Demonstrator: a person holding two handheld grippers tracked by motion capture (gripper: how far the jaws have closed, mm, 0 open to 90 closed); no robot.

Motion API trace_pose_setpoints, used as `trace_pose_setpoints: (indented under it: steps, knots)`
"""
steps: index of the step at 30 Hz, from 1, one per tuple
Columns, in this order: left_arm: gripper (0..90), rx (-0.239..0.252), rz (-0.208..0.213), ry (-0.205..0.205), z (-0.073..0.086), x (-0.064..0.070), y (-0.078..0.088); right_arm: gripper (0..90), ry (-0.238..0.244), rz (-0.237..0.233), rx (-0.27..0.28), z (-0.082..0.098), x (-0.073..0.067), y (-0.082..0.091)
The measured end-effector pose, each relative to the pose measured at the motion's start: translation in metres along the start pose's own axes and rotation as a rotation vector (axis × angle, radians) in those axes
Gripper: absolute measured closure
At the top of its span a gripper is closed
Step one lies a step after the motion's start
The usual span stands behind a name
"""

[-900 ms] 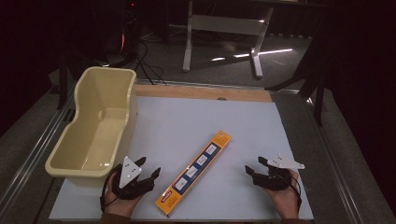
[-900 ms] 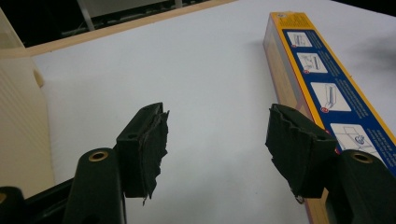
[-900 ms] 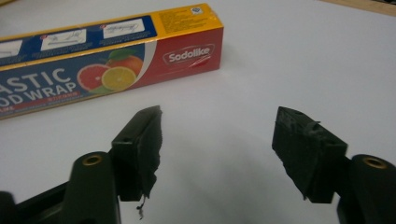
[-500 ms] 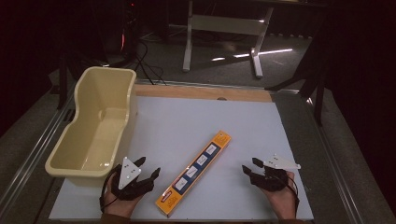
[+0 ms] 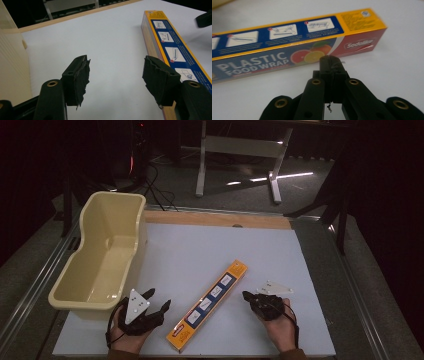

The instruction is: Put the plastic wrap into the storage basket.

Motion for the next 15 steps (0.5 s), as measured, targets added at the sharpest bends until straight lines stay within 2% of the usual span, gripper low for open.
trace_pose_setpoints:
  steps: [5, 15]
  knots:
    - [37.4, 0.004, -0.002, -0.001, 0.000, 0.000, 0.001, 89.8, -0.025, -0.013, -0.077, 0.003, 0.008, -0.026]
    - [37.4, 0.005, 0.000, -0.002, 0.000, 0.002, 0.001, 89.9, -0.019, -0.008, -0.150, -0.007, 0.017, -0.054]
Point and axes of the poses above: each handheld gripper's, and its own axes: y roughly backward along the jaws, z roughly out of its underside, x roughly to its right, the point moved 9 cm from there along -y, roughly forward along the jaws, and after that the axes turned 3 degrees about -z, right-handed, at the moved point
